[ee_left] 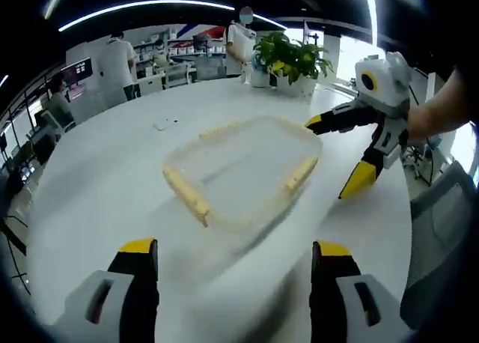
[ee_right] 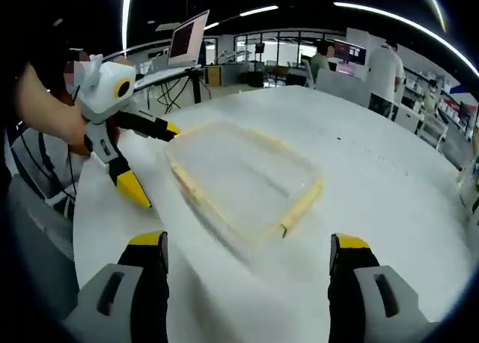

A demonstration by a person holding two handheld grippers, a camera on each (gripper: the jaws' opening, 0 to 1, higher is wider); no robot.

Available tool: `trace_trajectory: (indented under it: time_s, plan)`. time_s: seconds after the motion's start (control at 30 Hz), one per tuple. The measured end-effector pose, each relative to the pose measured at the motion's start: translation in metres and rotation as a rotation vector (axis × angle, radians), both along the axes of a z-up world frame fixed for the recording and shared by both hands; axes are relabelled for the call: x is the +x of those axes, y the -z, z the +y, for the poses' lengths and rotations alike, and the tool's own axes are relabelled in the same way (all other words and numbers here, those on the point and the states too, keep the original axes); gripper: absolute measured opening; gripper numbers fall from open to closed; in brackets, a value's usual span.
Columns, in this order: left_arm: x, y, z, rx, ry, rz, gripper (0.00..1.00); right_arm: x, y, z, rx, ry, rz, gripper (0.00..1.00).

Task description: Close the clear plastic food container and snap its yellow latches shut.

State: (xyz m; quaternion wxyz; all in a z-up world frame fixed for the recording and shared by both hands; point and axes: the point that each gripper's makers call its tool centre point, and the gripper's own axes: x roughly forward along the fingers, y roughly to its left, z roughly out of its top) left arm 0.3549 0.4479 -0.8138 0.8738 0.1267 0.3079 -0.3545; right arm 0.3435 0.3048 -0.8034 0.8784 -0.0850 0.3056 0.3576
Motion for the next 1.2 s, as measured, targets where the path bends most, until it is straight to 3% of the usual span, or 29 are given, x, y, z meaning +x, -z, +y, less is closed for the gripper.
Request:
trace_trajectory:
  time_s: [0.07, 0.43, 0.67, 1.03, 1.2]
  plan:
    - [-0.004, 0.001, 0.002, 0.012, -0.001, -0.005, 0.81, -0.002, -0.001, -0.005, -0.013, 0.013, -0.021, 0.86]
    - [-0.008, -0.008, 0.014, -0.042, -0.095, -0.012, 0.77, -0.008, -0.013, -0.020, 0.037, 0.086, -0.011, 0.82]
    - [-0.026, -0.014, 0.032, -0.065, -0.147, -0.001, 0.77, -0.020, -0.018, -0.042, 0.067, 0.128, 0.005, 0.81]
    - [-0.060, -0.016, 0.062, -0.092, -0.239, 0.044, 0.77, -0.055, -0.037, -0.073, 0.159, 0.210, 0.036, 0.79]
    - [-0.074, -0.017, 0.070, -0.100, -0.283, 0.052, 0.77, -0.074, -0.037, -0.084, 0.190, 0.244, 0.064, 0.78]
